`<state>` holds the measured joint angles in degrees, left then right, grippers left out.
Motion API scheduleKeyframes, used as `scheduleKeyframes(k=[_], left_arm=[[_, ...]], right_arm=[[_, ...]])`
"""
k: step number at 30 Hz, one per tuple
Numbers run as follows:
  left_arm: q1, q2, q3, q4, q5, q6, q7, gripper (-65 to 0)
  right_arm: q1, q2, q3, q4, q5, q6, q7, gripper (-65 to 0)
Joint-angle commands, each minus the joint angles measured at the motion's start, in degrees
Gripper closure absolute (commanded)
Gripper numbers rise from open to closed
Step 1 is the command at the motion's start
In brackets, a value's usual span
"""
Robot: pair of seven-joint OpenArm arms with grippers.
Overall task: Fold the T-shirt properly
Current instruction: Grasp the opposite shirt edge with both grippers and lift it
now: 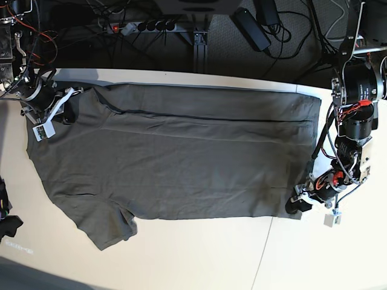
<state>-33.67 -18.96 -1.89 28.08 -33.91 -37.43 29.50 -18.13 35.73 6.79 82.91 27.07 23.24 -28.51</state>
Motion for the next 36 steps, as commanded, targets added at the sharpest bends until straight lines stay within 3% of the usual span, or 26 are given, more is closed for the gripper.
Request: scheduleKeyframes(k=[1, 4, 9, 15, 21, 26, 29, 33, 34, 36], left_arm=[[-0.55, 0.46, 0.15, 0.02, 2.10, -0.94, 2.40, -34.5], [-0.55, 1.44, 0.15, 0.02, 3.82, -0.92, 0.74, -25.9], [-0.57, 1.31, 0.15, 0.02, 6.80, -0.94, -3.63, 0.0], [-0.57, 1.31, 0.15, 0.02, 6.80, -0.96, -3.72, 0.0], [-0.46, 1.33, 0.15, 0.04, 6.80, -2.57, -3.08, 0.0], [-0.42, 1.31, 0.15, 0.04, 6.82, -2.57, -2.80, 0.0], [-0.42, 1.33, 0.15, 0.04, 6.80, -2.57, -1.20, 0.0], [-0.39, 1.31, 0.15, 0.04, 6.82, -2.57, -0.94, 0.0], [-0.24, 1.31, 0.15, 0.04, 6.82, -2.57, -0.85, 0.0], [0.11, 1.20, 0.15, 0.04, 6.80, -2.57, -0.52, 0.0]], right_arm=[[-0.79, 0.90, -0.04, -0.46, -2.40, 2.08, -4.55, 0.0], [-0.76, 0.92, -0.04, -0.46, -2.40, 2.08, -4.55, 0.0], [-0.68, 0.94, -0.04, -0.46, -2.38, 2.08, -4.52, 0.0], [-0.50, 0.90, 2.32, 2.78, 2.97, 2.08, -4.57, 0.0], [0.57, 0.33, 14.64, 13.60, 10.51, 2.12, -4.57, 0.0], [9.57, 0.81, 21.07, 13.57, 10.25, 2.10, -4.52, 0.0], [17.62, 1.31, 21.33, 6.62, 7.19, 2.05, -3.23, 0.0], [31.30, 1.29, 21.33, -13.03, 2.71, 2.03, 3.67, 0.0], [34.93, 1.31, 21.33, -19.19, 1.44, 2.03, 5.73, -3.2], [41.53, 1.53, 21.33, -31.47, 0.07, 2.01, 8.70, -19.4]])
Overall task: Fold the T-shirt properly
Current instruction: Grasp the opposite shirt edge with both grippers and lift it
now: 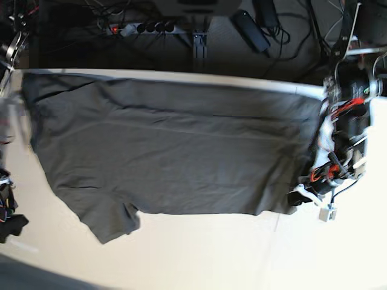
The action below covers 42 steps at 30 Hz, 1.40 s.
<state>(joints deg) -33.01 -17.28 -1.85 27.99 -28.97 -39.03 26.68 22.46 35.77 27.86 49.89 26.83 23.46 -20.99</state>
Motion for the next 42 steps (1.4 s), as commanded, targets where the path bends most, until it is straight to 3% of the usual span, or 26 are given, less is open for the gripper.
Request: scheduleKeyframes(k=[1, 3, 9, 16, 23, 28, 32, 34, 37, 42], left_arm=[[-0.28, -0.59, 0.11, 0.13, 1.81, -0.97, 2.27, 0.0], [0.22, -0.92, 0.11, 0.13, 1.79, -0.97, 2.27, 0.0], [1.16, -1.14, 0.11, 0.15, 1.36, -0.97, 2.58, 0.0], [1.11, -1.14, 0.11, 0.17, 0.46, -0.97, 2.69, 0.0], [1.11, -1.14, 0.11, 0.17, 0.48, -0.97, 2.71, 0.0], [1.09, -1.14, 0.11, 0.17, 0.48, -0.97, 2.38, 0.0], [1.09, -1.16, 0.11, 0.17, 0.48, -0.97, 1.88, 0.0], [1.07, -1.16, 0.11, 0.17, 0.46, -0.97, 1.64, 0.0], [0.92, -1.16, 0.11, 0.17, -0.81, -0.97, 0.70, 0.0], [-0.09, -1.88, 0.11, 0.17, -3.50, -0.97, -1.60, 0.0]], right_arm=[[3.91, 1.57, 0.24, -4.31, 0.11, 1.79, 2.54, -25.7], [9.20, 1.53, 0.24, -15.10, 0.15, 1.84, 4.17, -31.6], [16.98, 0.50, 0.13, -32.94, -0.63, 2.43, 4.72, -31.7], [16.87, -4.44, -1.36, -33.94, -4.42, 3.80, 4.48, -31.7], [17.16, -9.07, -12.11, -33.90, -5.03, 5.31, 4.48, -31.7], [17.18, -9.92, -19.02, -33.51, -5.09, 5.29, 4.46, -31.7], [17.18, -9.75, -21.16, -32.48, -10.45, 5.29, 4.42, -31.4], [17.16, -9.60, -21.14, -31.58, -13.22, 5.11, 4.57, -24.9], [16.98, -8.85, -21.14, -29.05, -14.71, 5.05, 4.79, 0.0], [16.85, -6.84, -21.14, -22.77, -16.17, 5.07, 4.92, 0.0]])
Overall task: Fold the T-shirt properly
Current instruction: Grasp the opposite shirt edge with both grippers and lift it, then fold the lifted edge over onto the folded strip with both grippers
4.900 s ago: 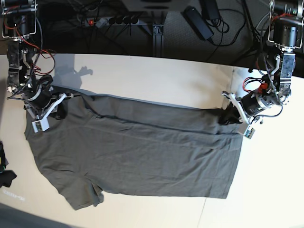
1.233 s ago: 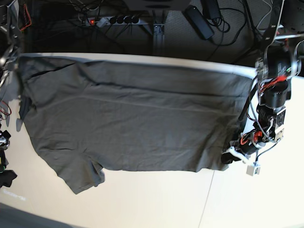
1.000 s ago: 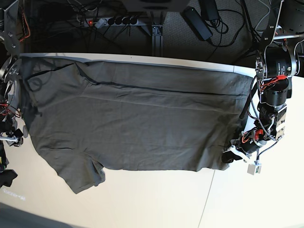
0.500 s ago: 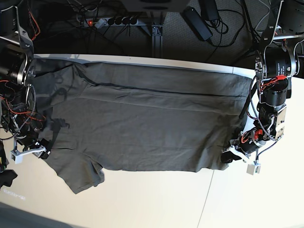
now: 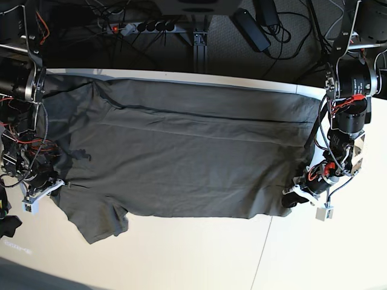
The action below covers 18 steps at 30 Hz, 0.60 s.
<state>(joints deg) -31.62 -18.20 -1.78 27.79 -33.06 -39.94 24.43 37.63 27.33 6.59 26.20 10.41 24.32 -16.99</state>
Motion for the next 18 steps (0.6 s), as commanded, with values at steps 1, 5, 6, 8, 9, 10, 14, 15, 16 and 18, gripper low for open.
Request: scheduleKeyframes(k=[1, 5, 6, 8, 9, 10, 14, 15, 16, 18], left_arm=[[-1.95, -1.25, 0.04, 0.37, 0.61, -0.06, 0.90, 0.0], [-3.82, -3.10, 0.04, 0.52, -3.76, -0.06, 4.28, 0.0], [-3.93, -3.78, 0.04, 1.18, -5.97, -0.06, 6.69, 0.0], [-3.52, -5.18, 0.04, 3.58, -10.60, -0.06, 12.39, 0.0], [-3.02, -5.95, 0.04, 5.14, -13.05, -0.06, 15.34, 0.0], [-2.29, -6.73, 0.04, 6.95, -15.52, -0.06, 18.03, 0.0], [2.71, -9.38, 0.04, 16.46, -24.98, -0.06, 27.63, 0.0], [4.57, -9.88, 0.04, 19.39, -27.30, -0.06, 29.75, 0.0], [6.67, -10.29, 0.04, 22.49, -29.07, -0.06, 31.58, 0.0], [11.58, -10.93, 0.04, 29.11, -31.19, -0.06, 33.64, 0.0]], right_arm=[[1.68, 2.08, 0.13, 2.03, 0.33, 4.22, 0.92, 0.0], [1.25, 3.87, 0.13, 6.62, 1.44, 4.28, 0.11, 0.0], [0.85, 4.46, 0.13, 7.98, 3.02, 4.42, -0.83, 0.0], [-0.74, 5.97, 0.13, 11.04, 7.17, 4.46, -3.50, 0.0], [-1.86, 6.75, 0.13, 12.85, 9.25, 4.48, -4.61, 0.0], [-3.21, 7.50, 0.13, 14.73, 10.88, 4.48, -5.75, 0.0], [-10.16, 10.08, 0.15, 23.19, 15.26, 4.52, -7.96, 0.0], [-12.15, 10.71, 0.17, 25.35, 16.50, 4.50, -8.44, 0.0], [-14.25, 11.43, 0.20, 27.43, 17.84, 4.50, -8.85, 0.0], [-18.36, 12.76, 0.31, 31.34, 19.26, 4.50, -9.01, 0.0]])
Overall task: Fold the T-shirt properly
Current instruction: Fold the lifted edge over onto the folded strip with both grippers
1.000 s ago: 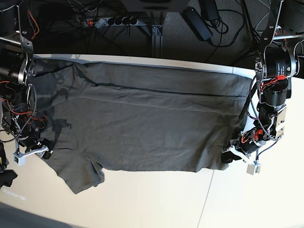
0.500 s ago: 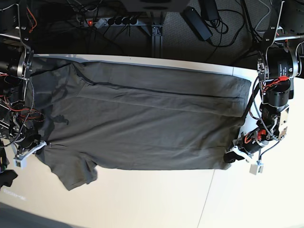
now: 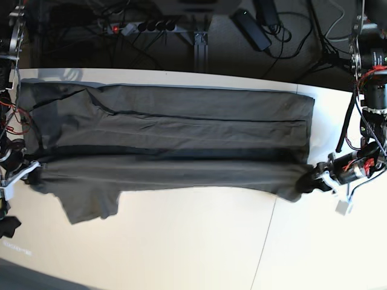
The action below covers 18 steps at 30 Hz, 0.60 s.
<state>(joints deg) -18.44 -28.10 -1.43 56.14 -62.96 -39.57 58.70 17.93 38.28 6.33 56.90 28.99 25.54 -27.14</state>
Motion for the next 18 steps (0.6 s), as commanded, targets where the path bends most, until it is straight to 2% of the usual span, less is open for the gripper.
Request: scheduleKeyframes(k=[1, 6, 9, 13, 16, 18], left_arm=[[1.07, -1.29, -0.31, 4.04, -1.64, -0.43, -0.61, 0.0], [10.82, -1.42, -0.31, 16.11, -0.90, -0.43, -2.91, 0.0], [12.09, -1.40, -0.31, 18.08, 2.03, -0.43, -5.25, 0.0], [11.89, -1.42, -0.31, 18.05, 2.40, -0.43, -5.46, 0.0], [11.91, -1.42, -0.31, 18.05, 2.40, -0.43, -5.99, 0.0], [11.93, -1.40, -0.31, 18.05, 2.43, -0.43, -5.99, 0.0]], right_arm=[[-0.50, 2.27, 0.96, 2.36, 0.59, 3.28, 1.11, 0.0], [-8.35, 3.13, 4.98, 7.89, 0.85, 3.26, 0.72, 0.0], [-11.50, 3.06, 7.54, 8.50, 2.08, 3.23, 0.11, 0.0], [-14.40, 2.51, 10.34, 8.39, 1.86, 3.19, -1.70, 0.0], [-15.72, 2.51, 12.11, 8.41, 2.16, 3.17, -1.31, -23.4], [-15.72, 2.54, 13.79, 8.48, 3.69, 3.17, -0.26, -33.7]])
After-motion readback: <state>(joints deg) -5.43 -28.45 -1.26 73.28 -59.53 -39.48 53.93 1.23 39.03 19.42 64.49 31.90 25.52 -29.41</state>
